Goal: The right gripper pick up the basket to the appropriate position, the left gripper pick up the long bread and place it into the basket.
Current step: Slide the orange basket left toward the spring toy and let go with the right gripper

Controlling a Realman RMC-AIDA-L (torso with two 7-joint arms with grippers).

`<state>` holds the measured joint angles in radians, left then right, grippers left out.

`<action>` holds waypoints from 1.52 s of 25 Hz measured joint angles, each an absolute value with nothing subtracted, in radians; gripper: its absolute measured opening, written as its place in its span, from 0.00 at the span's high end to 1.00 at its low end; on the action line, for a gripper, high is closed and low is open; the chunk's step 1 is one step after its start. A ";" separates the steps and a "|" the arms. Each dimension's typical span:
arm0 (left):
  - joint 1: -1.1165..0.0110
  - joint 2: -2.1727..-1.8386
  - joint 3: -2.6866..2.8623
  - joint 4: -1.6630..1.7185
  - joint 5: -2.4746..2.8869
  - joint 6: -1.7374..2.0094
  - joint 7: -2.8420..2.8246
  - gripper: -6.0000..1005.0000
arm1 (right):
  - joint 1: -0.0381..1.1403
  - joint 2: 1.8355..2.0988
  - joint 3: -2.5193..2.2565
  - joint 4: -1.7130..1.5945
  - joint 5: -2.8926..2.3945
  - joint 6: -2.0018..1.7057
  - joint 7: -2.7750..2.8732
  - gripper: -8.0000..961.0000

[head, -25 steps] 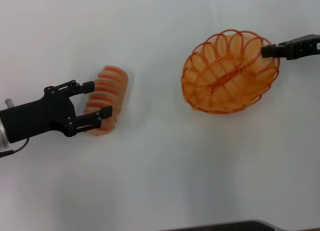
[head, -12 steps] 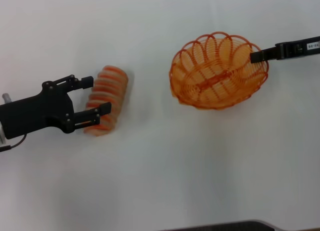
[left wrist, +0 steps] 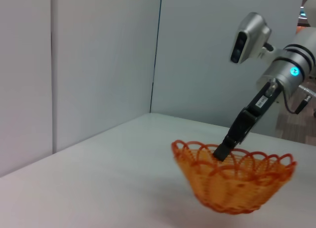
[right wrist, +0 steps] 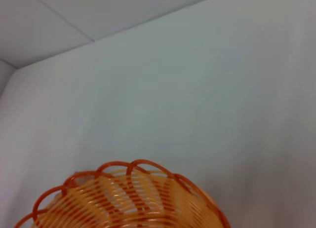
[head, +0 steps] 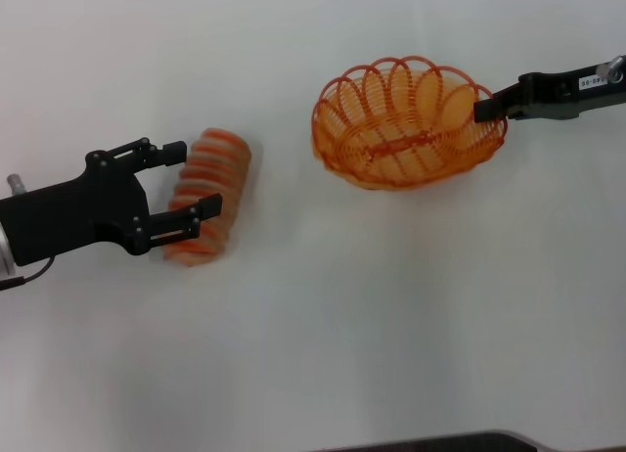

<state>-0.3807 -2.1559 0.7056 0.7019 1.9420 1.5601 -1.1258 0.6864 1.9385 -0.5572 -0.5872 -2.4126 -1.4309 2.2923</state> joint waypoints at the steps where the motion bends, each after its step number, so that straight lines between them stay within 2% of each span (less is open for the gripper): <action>1: -0.381 -2.157 0.706 0.704 1.942 1.560 -1.125 0.21 | 0.687 1.938 -0.559 -0.584 -2.413 -1.425 2.305 0.87; 17: -0.380 -2.158 0.698 0.716 1.943 1.551 -1.121 0.21 | 0.723 1.959 -0.716 -0.580 -2.415 -1.307 2.527 0.84; 24: -0.380 -2.158 0.698 0.717 1.943 1.546 -1.112 0.20 | 0.736 1.979 -0.760 -0.580 -2.418 -1.244 2.576 0.83; 32: -0.380 -2.158 0.696 0.715 1.943 1.536 -1.098 0.21 | 0.748 2.017 -0.765 -0.581 -2.443 -1.169 2.594 0.82; 38: -0.380 -2.158 0.696 0.716 1.943 1.535 -1.098 0.21 | 0.760 2.027 -0.769 -0.581 -2.443 -1.152 2.594 0.81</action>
<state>-0.3804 -2.1583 0.6963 0.7163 1.9432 1.5347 -1.0979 0.7599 2.0273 -0.7691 -0.5811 -2.4435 -1.1518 2.5939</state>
